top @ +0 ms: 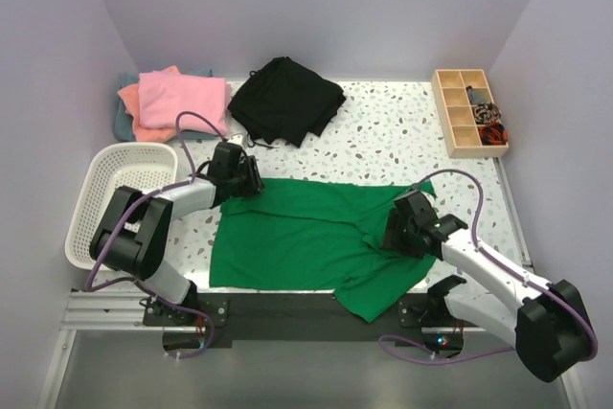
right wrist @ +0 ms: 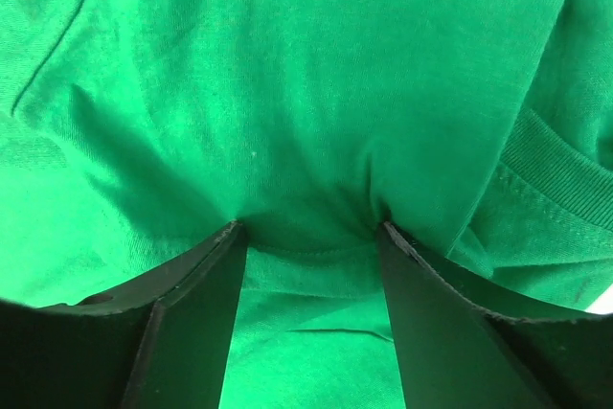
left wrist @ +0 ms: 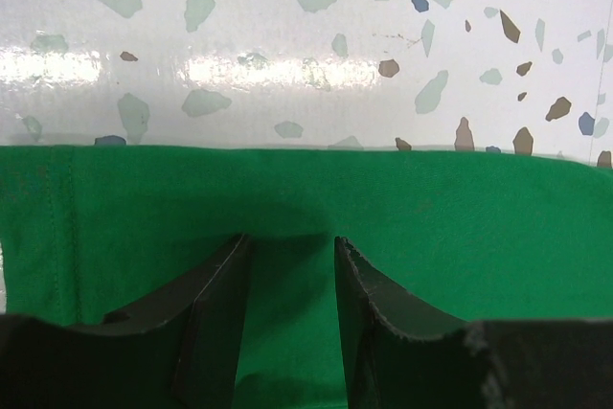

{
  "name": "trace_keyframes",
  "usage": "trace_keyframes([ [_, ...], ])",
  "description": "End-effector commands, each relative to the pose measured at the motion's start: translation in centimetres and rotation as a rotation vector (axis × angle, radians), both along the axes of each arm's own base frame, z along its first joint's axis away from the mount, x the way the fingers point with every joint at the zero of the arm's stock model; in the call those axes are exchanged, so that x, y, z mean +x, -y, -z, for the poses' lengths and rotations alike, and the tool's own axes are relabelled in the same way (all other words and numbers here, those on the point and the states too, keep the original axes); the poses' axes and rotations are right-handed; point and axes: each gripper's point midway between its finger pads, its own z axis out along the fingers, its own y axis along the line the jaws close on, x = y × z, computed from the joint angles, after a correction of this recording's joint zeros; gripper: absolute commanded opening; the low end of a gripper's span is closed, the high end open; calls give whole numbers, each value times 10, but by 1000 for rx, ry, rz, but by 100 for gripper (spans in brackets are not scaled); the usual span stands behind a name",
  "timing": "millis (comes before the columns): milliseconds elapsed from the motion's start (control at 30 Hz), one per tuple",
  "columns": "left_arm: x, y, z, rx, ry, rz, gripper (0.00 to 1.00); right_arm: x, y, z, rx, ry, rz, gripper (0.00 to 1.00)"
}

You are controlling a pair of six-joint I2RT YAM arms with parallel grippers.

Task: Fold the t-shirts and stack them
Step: Fold the flattened tshirt in 1/3 of the way

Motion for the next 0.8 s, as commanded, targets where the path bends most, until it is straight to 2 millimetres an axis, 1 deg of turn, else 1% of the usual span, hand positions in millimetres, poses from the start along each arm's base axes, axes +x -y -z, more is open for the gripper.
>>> trace_keyframes([
  [0,-15,-2,17,23,-50,36,45,-19,4,5,9,-57,34,60],
  [100,-15,-5,12,33,-37,26,45,-14,4,-12,15,-13,49,58],
  [133,-13,-7,10,42,-28,15,45,-2,2,-29,33,61,55,58],
  [200,-11,-10,5,46,-12,0,45,11,6,-49,25,148,75,61],
  [233,-11,-11,4,52,-8,-6,45,22,7,-65,27,211,89,64],
  [267,-10,-11,2,50,-3,-7,45,32,15,-73,-10,263,118,66],
  [300,-8,-11,0,48,5,-13,45,41,17,-84,-23,301,132,68],
  [333,-8,-11,-2,49,10,-17,45,52,18,-87,-50,333,139,71],
  [367,-7,-12,-3,50,15,-22,45,61,22,-87,-83,355,150,72],
  [400,-6,-12,-6,46,22,-23,45,69,19,-90,-86,373,145,73],
  [433,-5,-12,-8,45,28,-24,45,80,14,-84,-110,363,118,74],
  [467,-10,-18,-4,73,2,-38,45,86,14,-82,-131,360,111,74],
  [533,-8,-21,-5,87,8,-54,45,102,9,-78,-162,366,93,74],
  [567,-8,-22,-5,91,7,-59,45,107,12,-64,-210,332,89,74],
  [633,-8,-23,-4,91,4,-69,45,121,11,-58,-241,330,75,74],
  [667,-8,-23,-2,94,-3,-73,45,124,12,-44,-264,291,68,74],
  [733,-7,-26,-2,106,-2,-83,45,134,12,-41,-272,291,68,74],
  [767,-7,-27,0,112,-9,-88,45,136,13,-31,-286,266,63,74],
])
